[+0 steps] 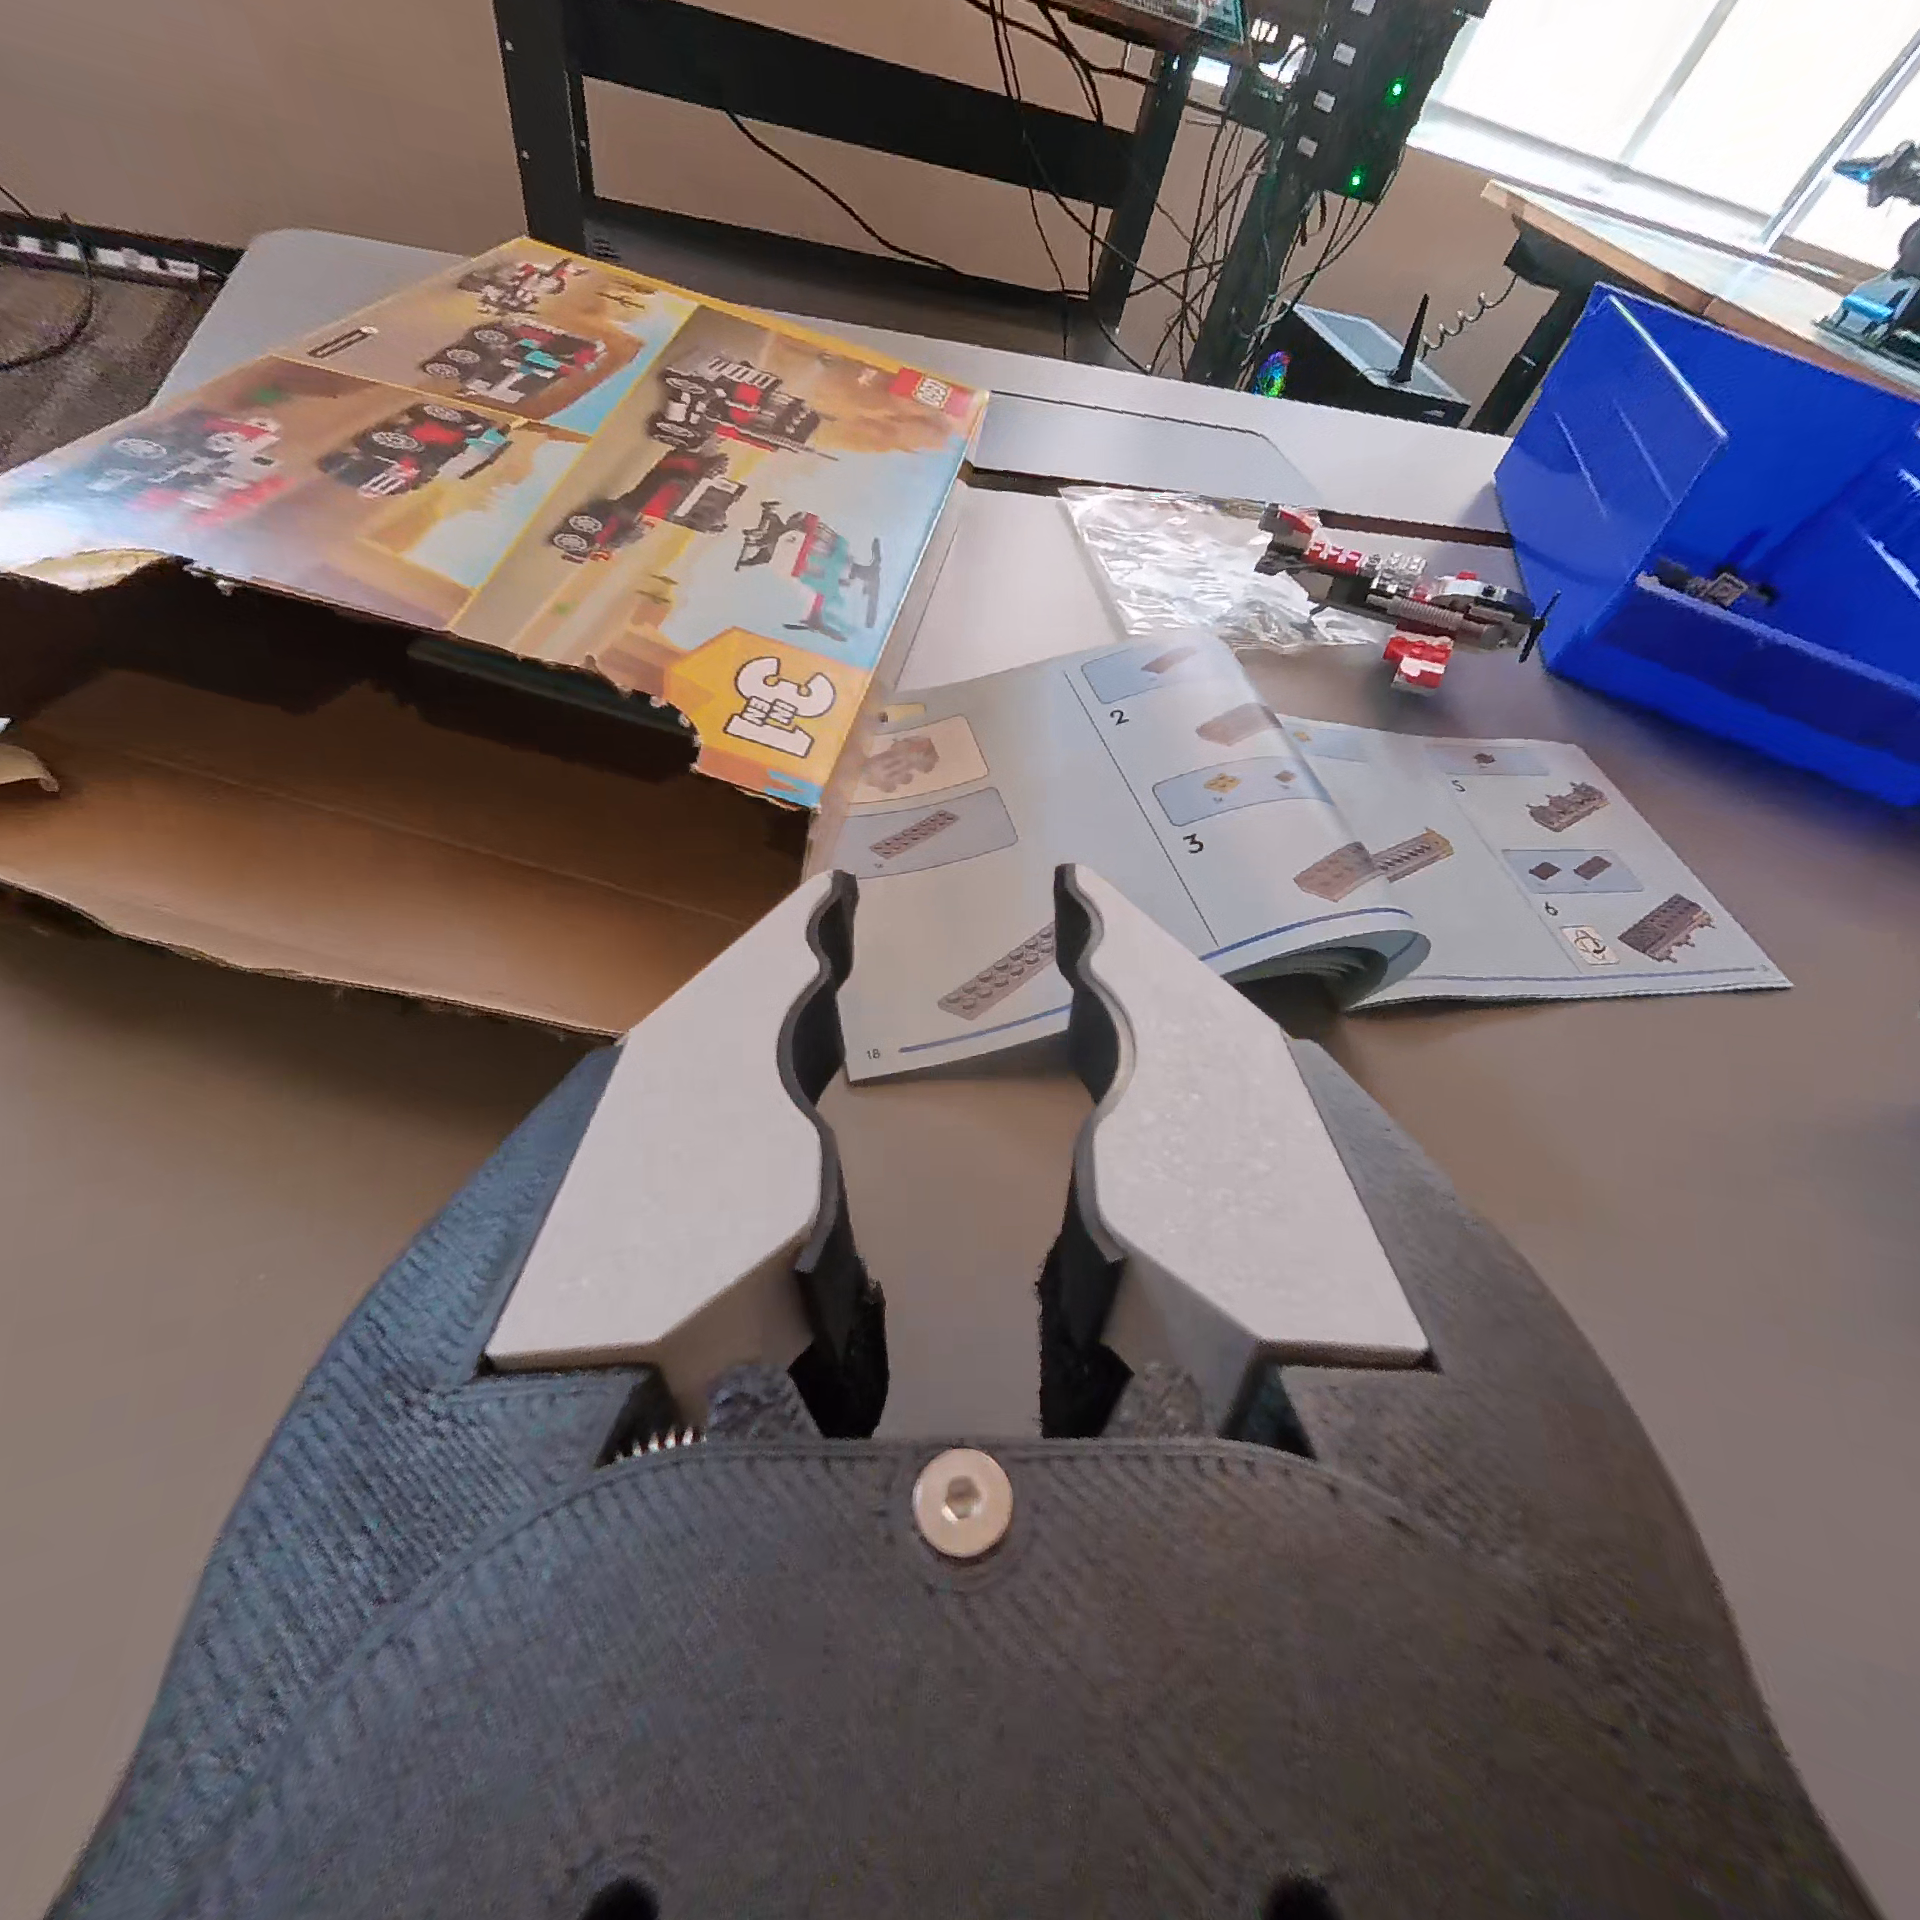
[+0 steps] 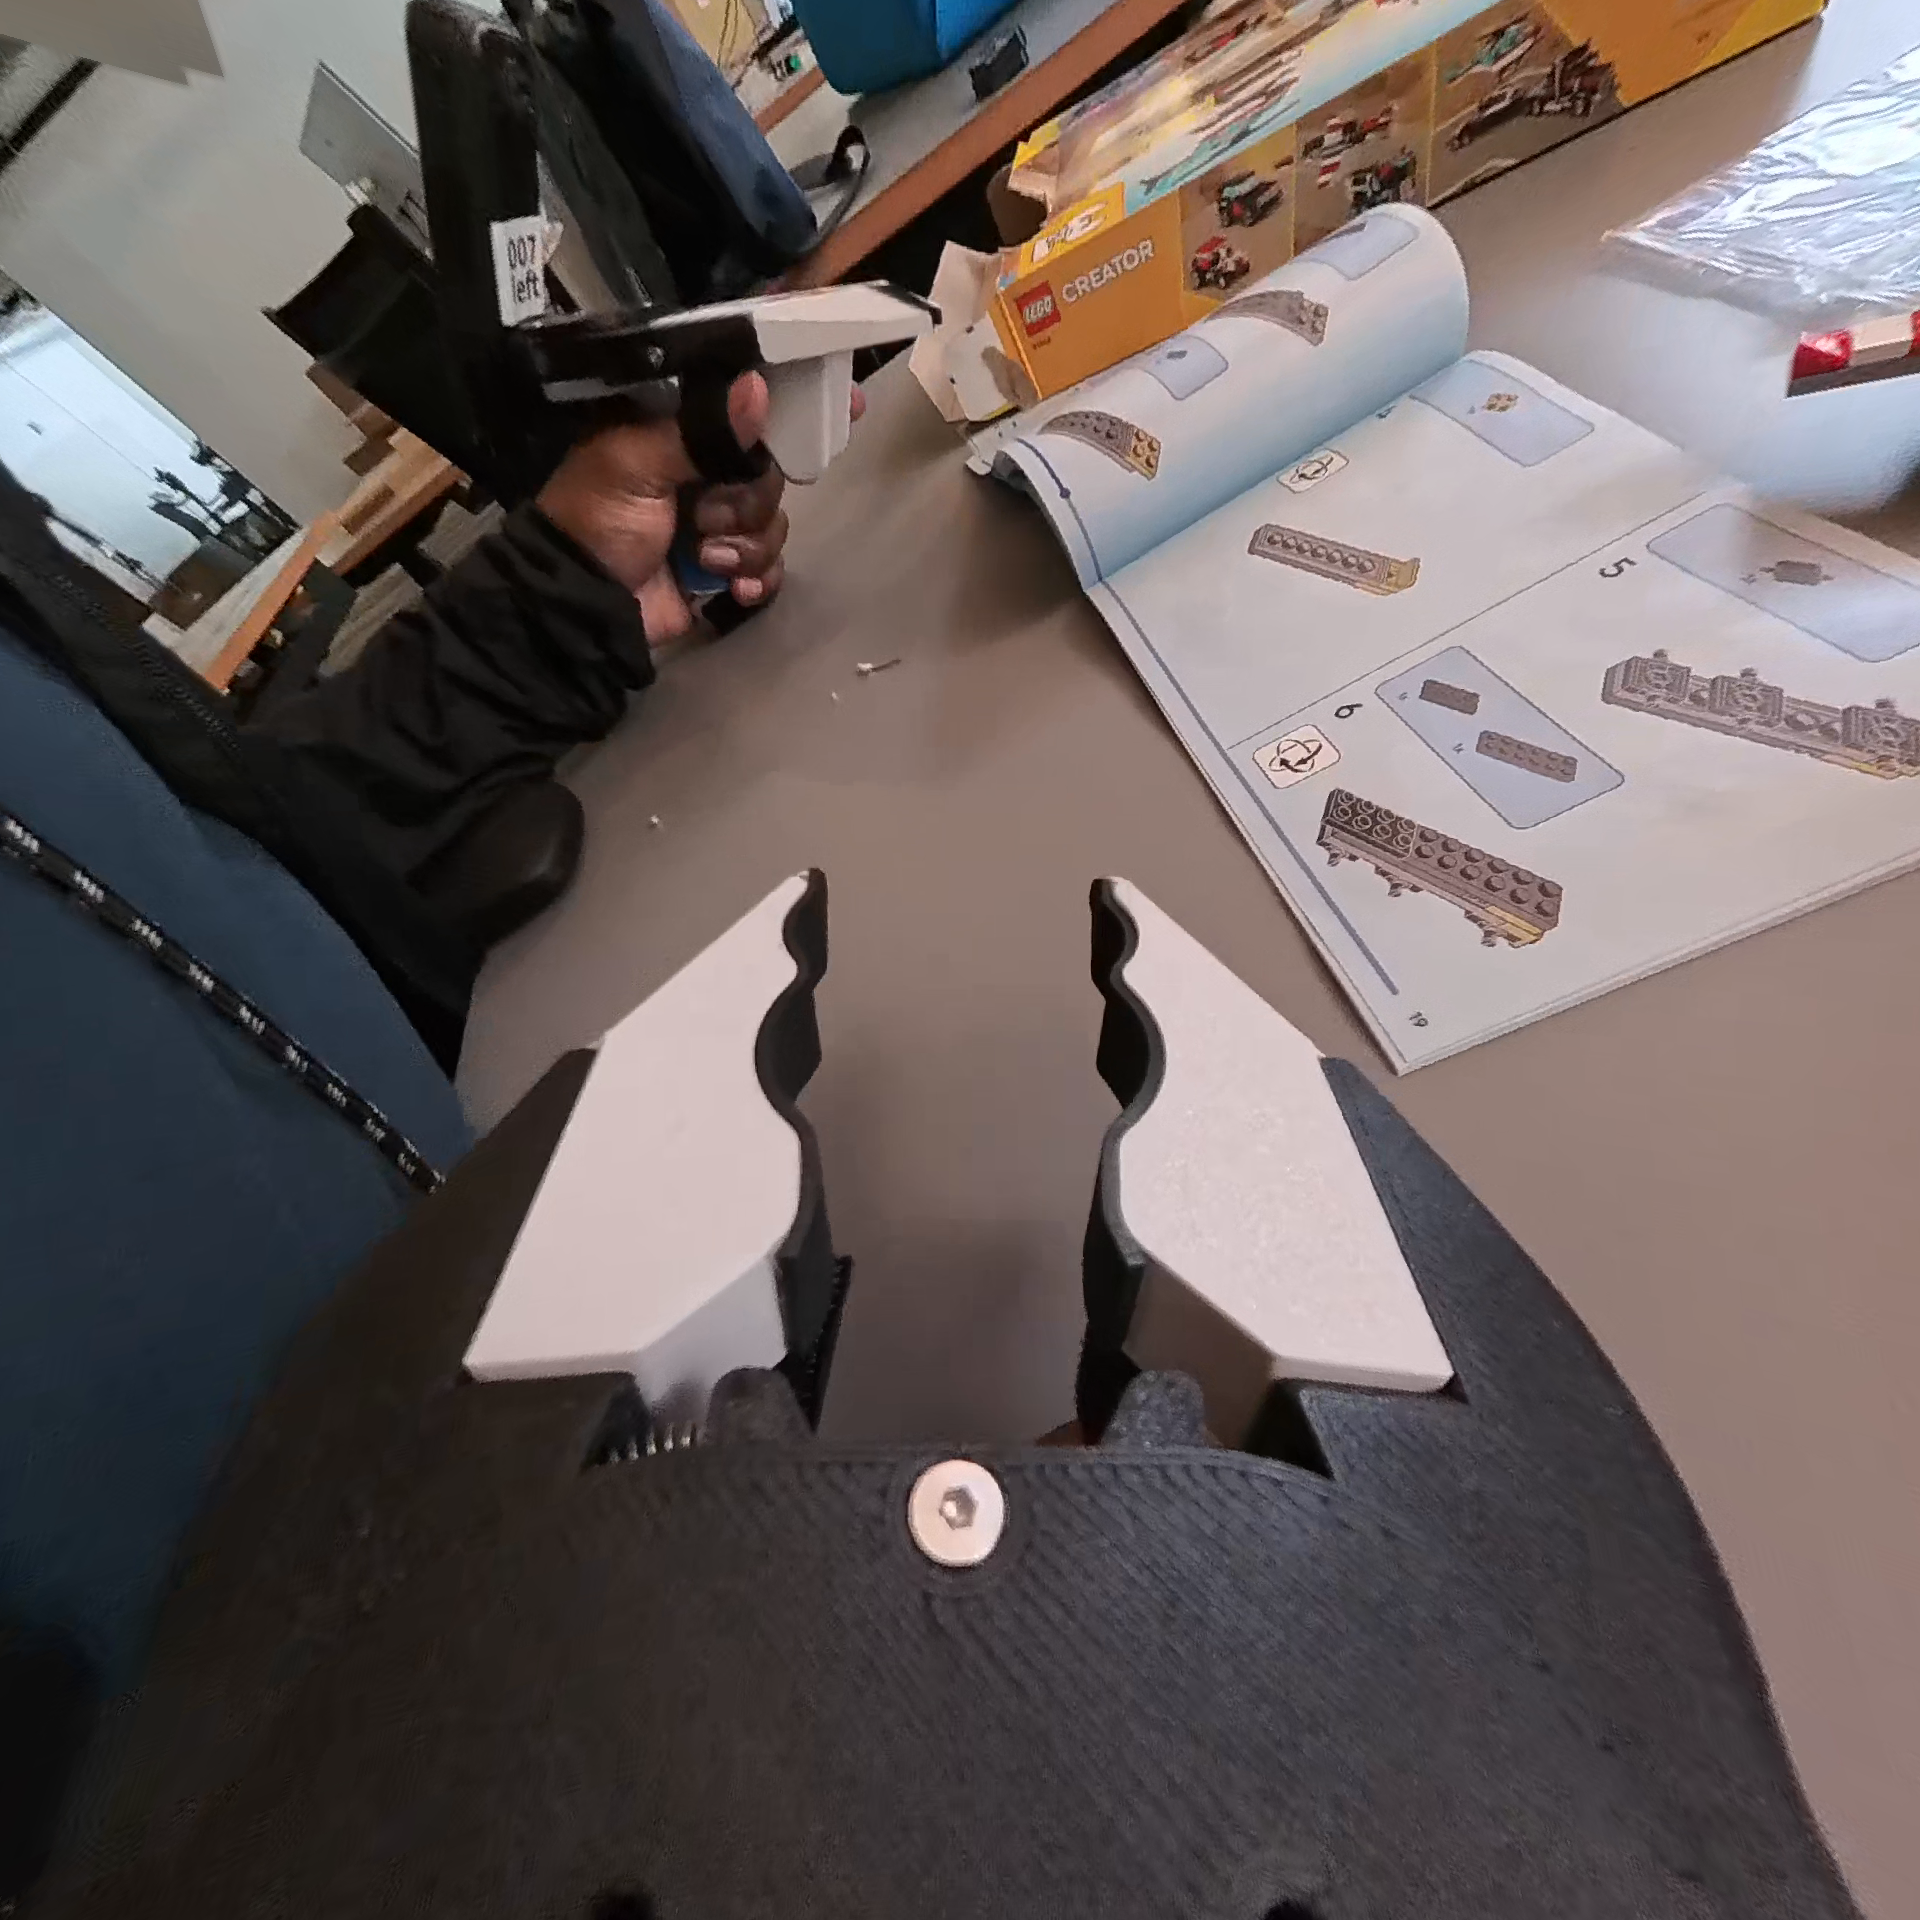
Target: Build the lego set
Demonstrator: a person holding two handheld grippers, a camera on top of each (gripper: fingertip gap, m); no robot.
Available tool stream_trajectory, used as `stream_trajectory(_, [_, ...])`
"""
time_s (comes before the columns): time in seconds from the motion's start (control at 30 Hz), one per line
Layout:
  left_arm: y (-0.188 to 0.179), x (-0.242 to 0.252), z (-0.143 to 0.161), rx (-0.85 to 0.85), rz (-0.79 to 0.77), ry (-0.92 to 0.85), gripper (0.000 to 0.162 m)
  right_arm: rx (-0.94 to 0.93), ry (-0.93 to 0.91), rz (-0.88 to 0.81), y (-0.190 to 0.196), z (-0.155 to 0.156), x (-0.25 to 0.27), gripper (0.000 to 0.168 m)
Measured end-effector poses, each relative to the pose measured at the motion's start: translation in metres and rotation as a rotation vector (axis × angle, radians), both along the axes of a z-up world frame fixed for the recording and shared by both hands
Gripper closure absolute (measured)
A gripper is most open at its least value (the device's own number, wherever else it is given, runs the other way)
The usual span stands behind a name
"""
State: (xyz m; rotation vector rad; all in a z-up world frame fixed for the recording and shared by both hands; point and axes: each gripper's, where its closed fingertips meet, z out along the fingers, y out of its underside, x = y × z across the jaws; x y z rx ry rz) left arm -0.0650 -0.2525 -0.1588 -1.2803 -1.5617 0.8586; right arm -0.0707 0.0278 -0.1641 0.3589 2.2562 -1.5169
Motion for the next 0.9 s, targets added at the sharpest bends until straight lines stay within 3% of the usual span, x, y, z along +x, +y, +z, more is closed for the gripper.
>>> stream_trajectory(0.9, [0.004,0.003,0.001,0.091,-0.034,0.016,0.124,0.074,-0.041,0.015,-0.004,-0.012,0.000,0.122])
